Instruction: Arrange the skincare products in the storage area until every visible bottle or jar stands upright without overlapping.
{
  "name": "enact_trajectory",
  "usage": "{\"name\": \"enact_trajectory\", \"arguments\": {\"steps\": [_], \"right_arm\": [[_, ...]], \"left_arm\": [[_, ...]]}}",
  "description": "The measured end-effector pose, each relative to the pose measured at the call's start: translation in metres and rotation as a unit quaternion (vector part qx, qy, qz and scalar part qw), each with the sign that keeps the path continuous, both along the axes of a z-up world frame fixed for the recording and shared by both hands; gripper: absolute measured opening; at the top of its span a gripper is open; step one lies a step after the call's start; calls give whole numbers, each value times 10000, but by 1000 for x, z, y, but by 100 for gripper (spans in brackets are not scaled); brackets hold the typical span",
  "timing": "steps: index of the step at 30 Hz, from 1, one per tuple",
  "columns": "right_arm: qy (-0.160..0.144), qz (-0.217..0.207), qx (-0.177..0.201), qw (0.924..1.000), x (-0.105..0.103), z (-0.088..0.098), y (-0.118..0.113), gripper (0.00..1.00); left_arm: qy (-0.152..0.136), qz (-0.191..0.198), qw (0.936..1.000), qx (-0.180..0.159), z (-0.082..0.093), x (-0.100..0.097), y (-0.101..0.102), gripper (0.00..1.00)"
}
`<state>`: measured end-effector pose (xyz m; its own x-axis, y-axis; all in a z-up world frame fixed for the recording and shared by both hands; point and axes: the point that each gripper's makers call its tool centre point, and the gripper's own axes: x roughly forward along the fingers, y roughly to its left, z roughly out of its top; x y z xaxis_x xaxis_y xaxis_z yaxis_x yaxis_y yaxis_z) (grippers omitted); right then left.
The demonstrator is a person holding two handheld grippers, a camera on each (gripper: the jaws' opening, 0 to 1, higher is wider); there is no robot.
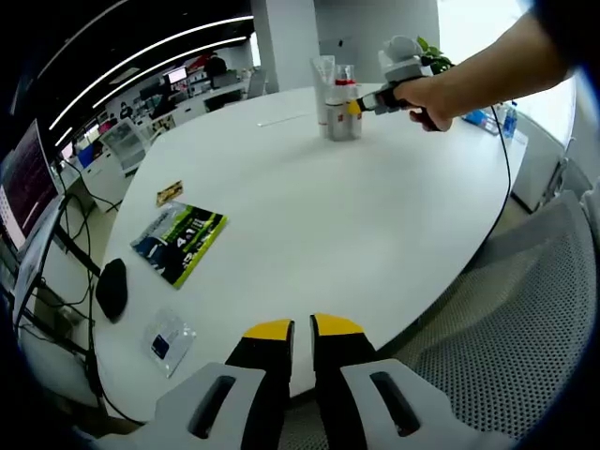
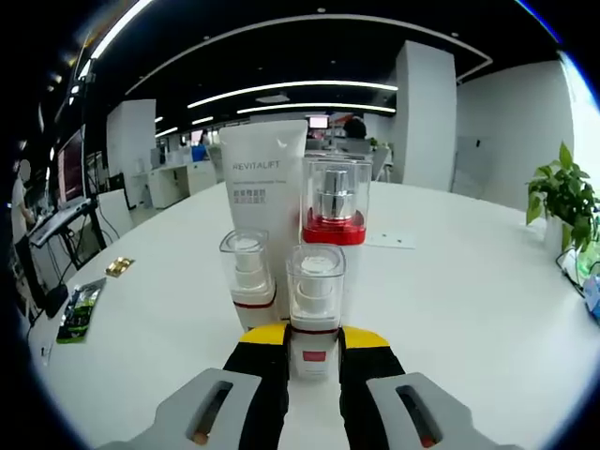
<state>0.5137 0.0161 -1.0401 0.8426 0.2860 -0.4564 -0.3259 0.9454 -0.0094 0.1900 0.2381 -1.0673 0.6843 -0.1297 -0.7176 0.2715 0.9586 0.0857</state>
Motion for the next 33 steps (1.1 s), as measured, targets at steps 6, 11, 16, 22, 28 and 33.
{"name": "enact_trajectory", "arguments": {"steps": [6,11,16,22,28,33], "right_arm": [[17,-68,60,10000,1,-1,1,12],[95,-83,149,9998,0,-2,2,15],[71,-99,146,9998,-5,1,-4,20],[137,-146,250,9995,-21,2,-16,23],[484,-66,500,9976,-55,-8,-13,34],[1046,362,896,9898,-94,-14,16,48]], "left_arm": [[2,-6,10000,-2,0,0,0,3],[-13,-5,10000,4,1,0,0,3],[-23,-20,10000,9,1,0,0,3],[-46,-36,10000,31,2,1,0,3],[-67,-72,9999,29,3,1,-2,2],[-50,-144,9999,25,3,0,-5,1]]}}
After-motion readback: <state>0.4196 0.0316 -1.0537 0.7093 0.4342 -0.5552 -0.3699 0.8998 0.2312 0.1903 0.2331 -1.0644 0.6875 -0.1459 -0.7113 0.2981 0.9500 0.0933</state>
